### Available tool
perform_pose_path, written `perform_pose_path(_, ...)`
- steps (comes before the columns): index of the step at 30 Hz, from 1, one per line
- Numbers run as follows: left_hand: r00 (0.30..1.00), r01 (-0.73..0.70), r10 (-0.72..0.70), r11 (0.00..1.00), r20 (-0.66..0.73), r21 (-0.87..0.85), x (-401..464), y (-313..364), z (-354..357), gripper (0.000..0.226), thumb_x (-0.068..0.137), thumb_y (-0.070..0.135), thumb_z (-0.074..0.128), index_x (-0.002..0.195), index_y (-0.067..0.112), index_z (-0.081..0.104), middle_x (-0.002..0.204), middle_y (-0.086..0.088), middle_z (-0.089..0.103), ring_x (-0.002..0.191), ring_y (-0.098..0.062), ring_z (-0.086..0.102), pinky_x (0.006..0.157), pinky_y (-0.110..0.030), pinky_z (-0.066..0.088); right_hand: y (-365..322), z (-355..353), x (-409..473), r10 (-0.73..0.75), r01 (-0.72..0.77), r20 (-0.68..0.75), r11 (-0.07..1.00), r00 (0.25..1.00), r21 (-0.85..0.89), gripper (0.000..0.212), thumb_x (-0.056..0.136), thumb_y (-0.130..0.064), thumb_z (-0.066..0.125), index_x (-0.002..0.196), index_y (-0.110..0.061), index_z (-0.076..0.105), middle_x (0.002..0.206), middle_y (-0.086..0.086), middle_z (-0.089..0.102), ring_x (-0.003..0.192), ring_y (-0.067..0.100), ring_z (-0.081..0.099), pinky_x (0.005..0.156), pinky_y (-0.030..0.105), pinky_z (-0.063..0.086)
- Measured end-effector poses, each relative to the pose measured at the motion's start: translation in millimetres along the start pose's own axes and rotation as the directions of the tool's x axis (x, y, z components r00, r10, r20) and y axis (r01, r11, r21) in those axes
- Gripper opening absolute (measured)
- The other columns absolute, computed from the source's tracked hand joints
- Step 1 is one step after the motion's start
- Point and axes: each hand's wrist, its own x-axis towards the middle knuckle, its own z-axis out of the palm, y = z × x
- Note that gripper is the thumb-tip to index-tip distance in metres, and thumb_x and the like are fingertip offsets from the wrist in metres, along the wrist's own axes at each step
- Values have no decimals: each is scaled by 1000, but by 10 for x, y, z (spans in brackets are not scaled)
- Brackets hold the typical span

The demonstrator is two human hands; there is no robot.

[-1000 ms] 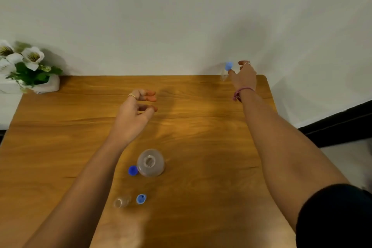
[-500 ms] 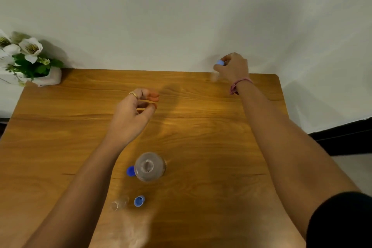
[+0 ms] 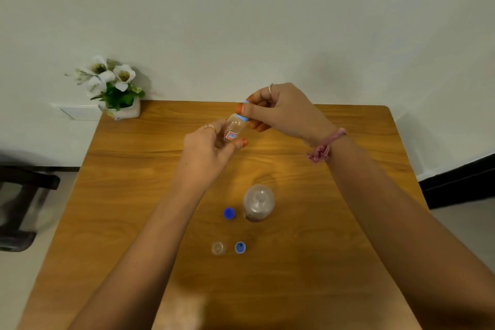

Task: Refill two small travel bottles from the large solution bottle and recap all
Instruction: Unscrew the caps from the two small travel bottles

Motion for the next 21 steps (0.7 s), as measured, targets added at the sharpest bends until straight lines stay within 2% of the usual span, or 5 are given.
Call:
perform_pose_path(7,968,173,-64,868,241,-465,-431,-256,-434,20,85,12,68,103,18,65,84,-2,72,86,-20,71,85,-36,54,-349,394,-227,-285,307,119,913,951,-270,31,84,-22,68,112,-10,65,101,1,68,93,14,65,81,21,51)
perform_pose_path(11,964,121,10,873,266,-472,-587,-377,-631,24,85,14,69,100,32,63,90,-6,73,88,-21,70,88,-42,53,-653,358,-376,-73,205,357,915,931,-348,63,75,-40,73,131,-28,48,120,-13,59,95,4,64,83,17,48)
perform_pose_path(14,969,98,12,899,248,-426,-652,-401,-686,23,83,22,72,103,28,64,96,-11,72,87,-21,66,86,-41,52,-836,491,-451,78,96,256,791,964,-605,82,64,-71,56,128,-20,48,97,-5,70,66,2,65,65,18,52)
perform_pose_path(18,963,72,51,899,266,-432,-706,-418,-753,26,82,21,72,105,29,62,96,6,71,91,-10,67,83,-26,51,-934,630,-538,-115,285,296,722,948,-631,35,83,-37,66,112,-17,61,89,-3,69,65,3,62,57,5,44)
perform_pose_path(21,963,58,67,894,261,-444,-736,-462,-758,29,82,18,72,108,26,62,95,7,71,89,-5,66,82,-24,50,-977,569,-596,-12,198,338,830,941,-522,63,76,-34,74,132,-28,45,113,-11,56,84,9,64,58,16,54)
